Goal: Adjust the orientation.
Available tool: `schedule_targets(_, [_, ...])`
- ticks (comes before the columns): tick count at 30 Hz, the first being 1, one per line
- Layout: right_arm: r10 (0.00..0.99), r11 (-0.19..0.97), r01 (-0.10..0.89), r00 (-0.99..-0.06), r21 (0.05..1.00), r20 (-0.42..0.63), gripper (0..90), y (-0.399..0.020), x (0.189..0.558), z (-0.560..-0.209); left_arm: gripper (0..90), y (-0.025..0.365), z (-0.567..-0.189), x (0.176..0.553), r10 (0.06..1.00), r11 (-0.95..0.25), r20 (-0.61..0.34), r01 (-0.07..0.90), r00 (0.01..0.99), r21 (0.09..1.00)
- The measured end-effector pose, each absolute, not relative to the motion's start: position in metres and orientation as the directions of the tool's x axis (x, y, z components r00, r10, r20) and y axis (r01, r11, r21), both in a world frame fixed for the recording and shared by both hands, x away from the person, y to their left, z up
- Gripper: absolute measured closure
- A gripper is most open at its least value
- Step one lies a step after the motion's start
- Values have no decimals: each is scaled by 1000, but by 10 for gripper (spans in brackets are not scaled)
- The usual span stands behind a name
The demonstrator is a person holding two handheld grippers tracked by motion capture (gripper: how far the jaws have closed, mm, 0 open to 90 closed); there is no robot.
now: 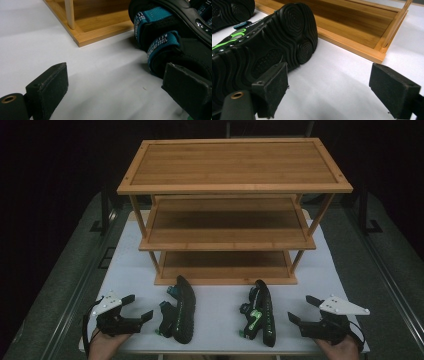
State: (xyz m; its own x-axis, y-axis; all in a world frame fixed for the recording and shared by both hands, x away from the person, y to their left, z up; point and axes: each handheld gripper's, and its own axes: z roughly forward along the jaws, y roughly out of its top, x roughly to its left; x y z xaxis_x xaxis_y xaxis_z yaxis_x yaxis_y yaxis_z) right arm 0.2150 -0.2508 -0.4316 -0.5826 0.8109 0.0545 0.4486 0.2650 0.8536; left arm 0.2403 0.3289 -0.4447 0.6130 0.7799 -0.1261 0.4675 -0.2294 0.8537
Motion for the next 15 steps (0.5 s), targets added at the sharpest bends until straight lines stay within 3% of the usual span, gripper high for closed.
schedule_targets(15, [818,264,441,-574,857,43,150,-251,214,-429,58,329,-443,235,759,-225,-135,451,636,863])
